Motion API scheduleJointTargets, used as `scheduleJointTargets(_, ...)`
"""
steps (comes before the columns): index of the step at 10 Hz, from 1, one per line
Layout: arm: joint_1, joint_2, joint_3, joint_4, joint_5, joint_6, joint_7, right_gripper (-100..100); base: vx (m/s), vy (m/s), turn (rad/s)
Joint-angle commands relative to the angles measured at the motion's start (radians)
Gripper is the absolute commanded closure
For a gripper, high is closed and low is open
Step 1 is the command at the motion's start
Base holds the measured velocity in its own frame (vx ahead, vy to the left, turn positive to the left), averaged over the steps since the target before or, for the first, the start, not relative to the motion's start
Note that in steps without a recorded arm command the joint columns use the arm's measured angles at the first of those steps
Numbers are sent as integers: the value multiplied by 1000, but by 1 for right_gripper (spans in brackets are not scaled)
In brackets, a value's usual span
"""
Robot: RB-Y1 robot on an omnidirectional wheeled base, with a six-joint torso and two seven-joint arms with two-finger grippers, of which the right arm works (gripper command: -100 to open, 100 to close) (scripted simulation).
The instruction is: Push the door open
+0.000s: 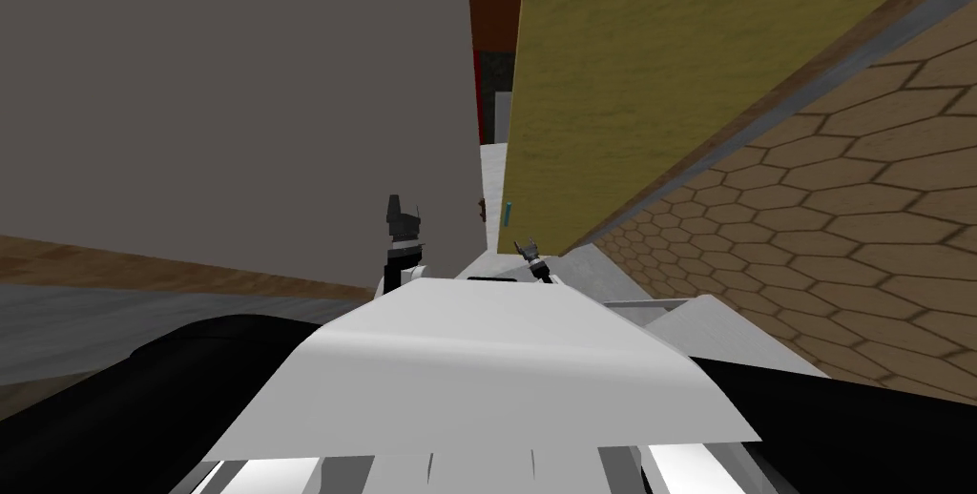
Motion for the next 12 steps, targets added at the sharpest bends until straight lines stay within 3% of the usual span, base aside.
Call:
scheduleJointTargets(1,0,0,0,0,0,0,0,-100,-56,67,-7)
scheduleJointTargets(2,0,0,0,0,0,0,0,100,8,-7,0)
scheduleJointTargets(7,0,0,0,0,0,0,0,100,12,-15,1)
scheduleJointTargets(8,-1,0,-1,1,0,0,1,-100,71,-89,-53)
scheduleJointTargets(12,-3,0,-3,3,-1,1,5,-100,128,-140,-30)
